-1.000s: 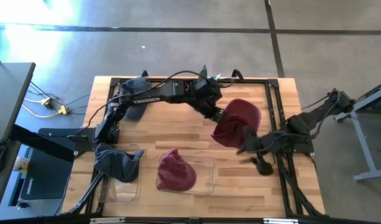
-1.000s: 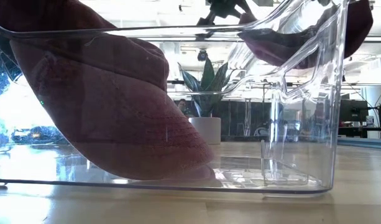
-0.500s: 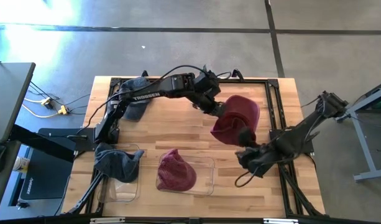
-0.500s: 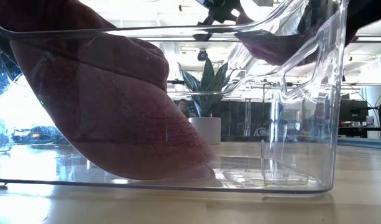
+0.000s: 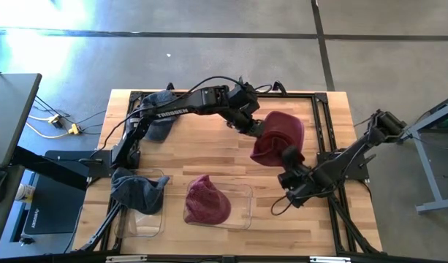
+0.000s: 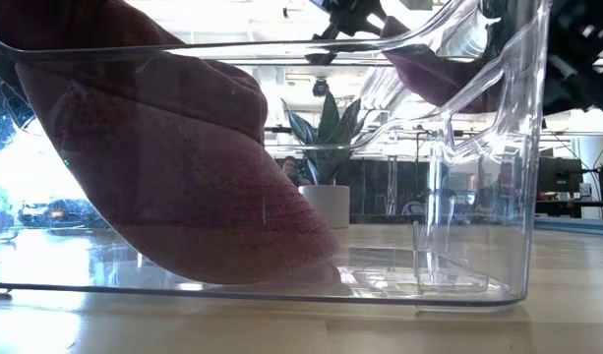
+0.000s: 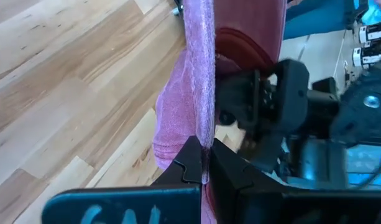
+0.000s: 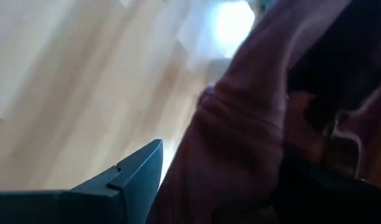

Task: Pick & Place hat
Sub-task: Put the red cap into the right transparent bin

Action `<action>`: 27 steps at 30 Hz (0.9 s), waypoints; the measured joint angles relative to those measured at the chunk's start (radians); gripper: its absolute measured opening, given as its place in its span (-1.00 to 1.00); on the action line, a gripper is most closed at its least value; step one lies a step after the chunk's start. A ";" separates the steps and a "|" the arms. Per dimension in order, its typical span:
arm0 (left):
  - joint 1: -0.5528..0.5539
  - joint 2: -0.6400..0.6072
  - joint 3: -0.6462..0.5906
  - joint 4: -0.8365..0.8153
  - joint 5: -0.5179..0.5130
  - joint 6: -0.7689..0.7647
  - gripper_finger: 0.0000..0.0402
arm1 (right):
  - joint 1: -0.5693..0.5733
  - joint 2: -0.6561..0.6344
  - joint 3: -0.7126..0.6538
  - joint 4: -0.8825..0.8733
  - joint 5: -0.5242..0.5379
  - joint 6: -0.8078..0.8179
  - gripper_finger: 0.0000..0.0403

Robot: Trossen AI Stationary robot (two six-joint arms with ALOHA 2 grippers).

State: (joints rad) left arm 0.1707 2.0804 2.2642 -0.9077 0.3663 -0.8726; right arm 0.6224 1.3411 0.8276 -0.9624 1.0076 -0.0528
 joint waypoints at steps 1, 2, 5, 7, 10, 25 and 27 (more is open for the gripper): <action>0.000 0.000 0.000 0.001 0.006 0.001 -1.00 | -0.004 -0.002 -0.010 0.003 0.018 0.000 0.22; 0.000 0.000 0.000 0.001 0.013 0.001 -1.00 | -0.010 -0.004 -0.018 0.008 0.028 0.002 0.19; 0.000 0.000 0.000 0.002 0.031 0.001 -1.00 | -0.019 -0.005 -0.025 0.033 0.027 0.006 0.02; 0.000 0.000 0.000 0.001 0.037 0.002 -1.00 | -0.021 -0.005 -0.024 0.054 0.006 0.008 -0.17; 0.000 0.000 0.000 0.000 0.039 0.009 -1.00 | -0.016 -0.016 -0.022 0.101 -0.060 -0.007 -0.55; 0.000 0.002 0.000 0.055 0.171 0.233 -0.25 | -0.081 -0.208 0.284 0.118 -0.793 0.184 -0.97; 0.000 0.002 0.000 0.060 0.175 0.277 -0.17 | -0.101 -0.230 0.316 0.118 -0.868 0.199 -0.98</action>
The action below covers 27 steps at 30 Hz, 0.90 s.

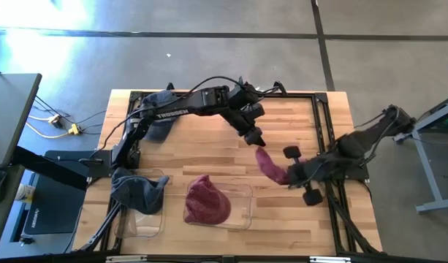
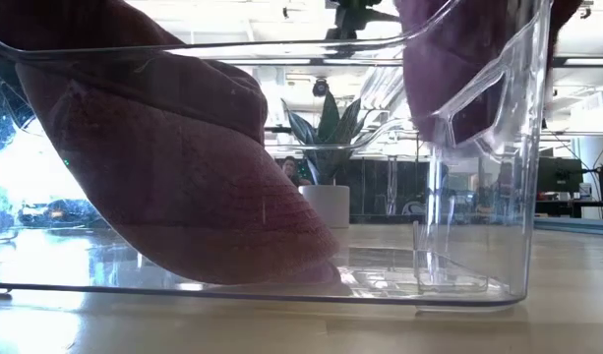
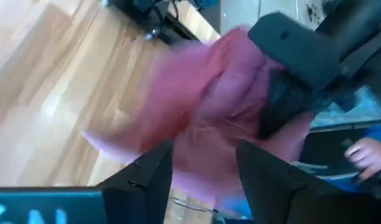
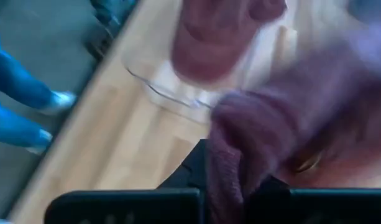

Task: Pick & Place hat
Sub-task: Put the red cap into the right transparent bin

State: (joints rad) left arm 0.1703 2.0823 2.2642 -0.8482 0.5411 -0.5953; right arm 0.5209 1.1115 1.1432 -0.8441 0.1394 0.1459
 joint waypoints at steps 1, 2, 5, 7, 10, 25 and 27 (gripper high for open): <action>0.000 -0.001 0.000 0.006 0.000 0.023 -0.14 | -0.010 -0.008 0.014 0.000 -0.026 0.012 -0.97; 0.000 -0.010 0.000 0.006 -0.001 0.046 -0.12 | -0.021 -0.016 0.028 0.000 -0.053 0.022 -0.97; -0.001 -0.045 0.002 0.027 -0.004 0.115 -0.12 | -0.052 -0.033 0.063 0.001 -0.143 0.042 -0.98; -0.008 -0.075 0.001 0.009 -0.023 0.175 -0.13 | -0.064 -0.039 0.084 0.003 -0.183 0.050 -0.98; -0.041 -0.103 0.000 0.075 -0.062 0.276 -0.14 | -0.078 -0.036 0.121 0.008 -0.242 0.056 -0.99; -0.305 -0.138 0.004 0.409 -0.201 0.474 0.05 | -0.092 0.012 0.336 0.036 -0.362 0.018 -0.99; -0.303 -0.127 -0.001 0.403 -0.208 0.418 0.18 | -0.092 0.027 0.361 0.019 -0.361 0.018 -0.99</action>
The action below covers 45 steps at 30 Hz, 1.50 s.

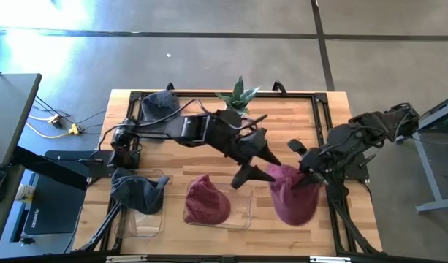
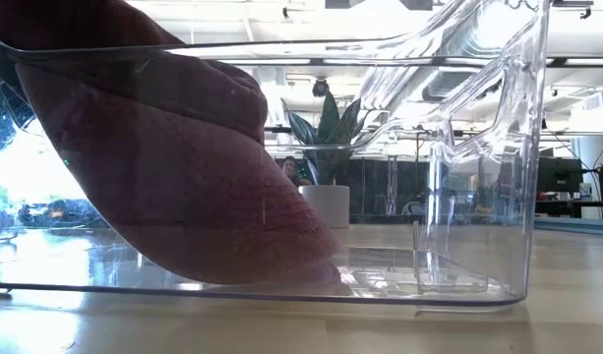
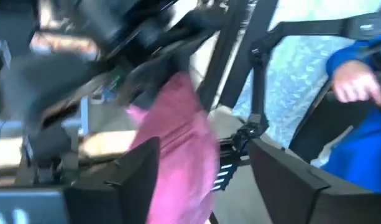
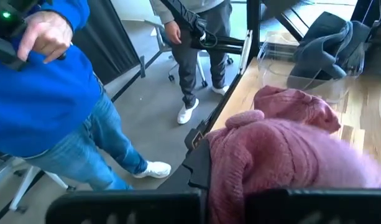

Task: Pick & Place hat
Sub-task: Put the red cap into the right transparent bin

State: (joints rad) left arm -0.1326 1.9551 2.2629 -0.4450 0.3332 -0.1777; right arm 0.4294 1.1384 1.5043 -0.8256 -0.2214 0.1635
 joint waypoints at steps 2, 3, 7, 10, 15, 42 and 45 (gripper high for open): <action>0.003 0.021 -0.001 0.032 -0.003 -0.020 0.32 | 0.000 0.013 0.015 -0.029 -0.001 -0.004 -0.99; 0.008 0.032 0.003 0.071 -0.011 -0.025 0.40 | 0.000 0.020 0.019 -0.039 -0.001 -0.005 -0.99; 0.015 0.043 -0.001 0.088 -0.012 -0.073 0.63 | 0.000 0.044 0.026 -0.063 0.004 -0.011 -0.99; 0.015 0.066 0.004 0.096 0.019 -0.088 0.70 | 0.000 0.049 0.026 -0.067 0.006 -0.014 -0.99; 0.014 0.094 0.003 0.072 0.064 -0.116 0.71 | 0.000 0.048 0.033 -0.069 0.039 -0.015 -0.99; 0.014 0.114 0.001 0.105 0.102 -0.172 0.05 | 0.000 0.048 0.040 -0.068 0.060 -0.052 -0.96; 0.014 0.114 0.001 0.106 0.103 -0.172 -0.11 | 0.000 0.048 0.040 -0.068 0.066 -0.050 -0.98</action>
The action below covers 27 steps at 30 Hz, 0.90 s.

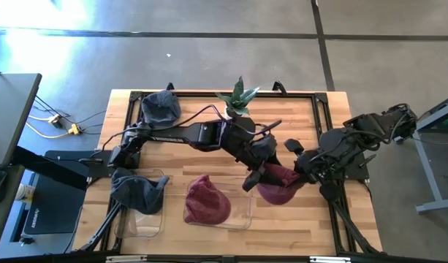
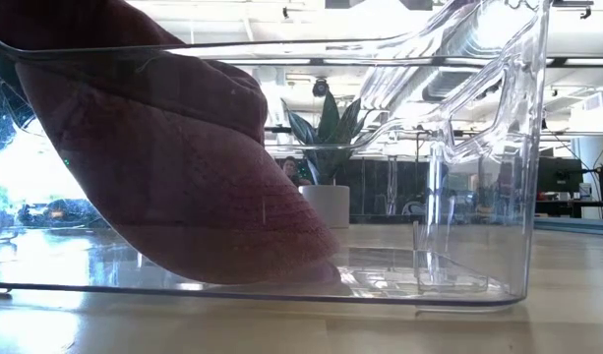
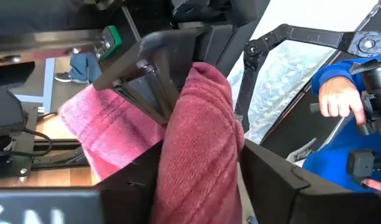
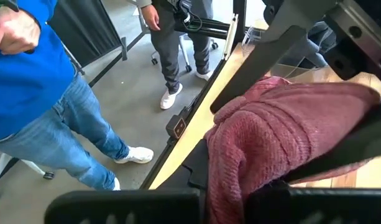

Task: Pick & Place hat
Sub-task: Put the red cap into the right transparent bin

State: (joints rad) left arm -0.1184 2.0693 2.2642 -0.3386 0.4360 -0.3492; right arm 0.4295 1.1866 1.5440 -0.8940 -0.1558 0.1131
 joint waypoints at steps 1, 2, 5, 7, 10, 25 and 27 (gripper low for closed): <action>0.000 0.000 0.000 0.000 0.000 0.000 -0.17 | 0.000 0.000 0.000 0.000 0.000 0.000 -0.98; 0.000 0.000 0.000 0.000 0.001 0.000 -0.24 | 0.000 0.000 0.000 -0.001 0.000 0.002 -0.98; 0.000 0.000 0.000 0.000 0.014 0.003 -0.49 | 0.000 0.000 0.000 -0.001 0.003 0.028 -0.91; 0.000 0.000 0.000 -0.002 0.025 0.011 -0.69 | 0.001 0.000 0.000 -0.002 0.029 0.054 -0.84; 0.002 0.000 0.000 -0.015 0.027 0.030 -0.94 | 0.002 -0.004 0.000 -0.013 0.065 0.089 -0.68; -0.074 -0.017 0.000 -0.310 -0.243 -0.050 -1.00 | 0.006 -0.054 -0.029 -0.192 0.307 0.268 -0.30; -0.089 -0.008 0.000 -0.313 -0.304 -0.102 -1.00 | -0.008 -0.056 -0.031 -0.235 0.310 0.248 -0.24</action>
State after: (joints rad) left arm -0.2076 2.0613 2.2645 -0.6518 0.1317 -0.4508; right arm 0.4219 1.1309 1.5135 -1.1290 0.1541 0.3615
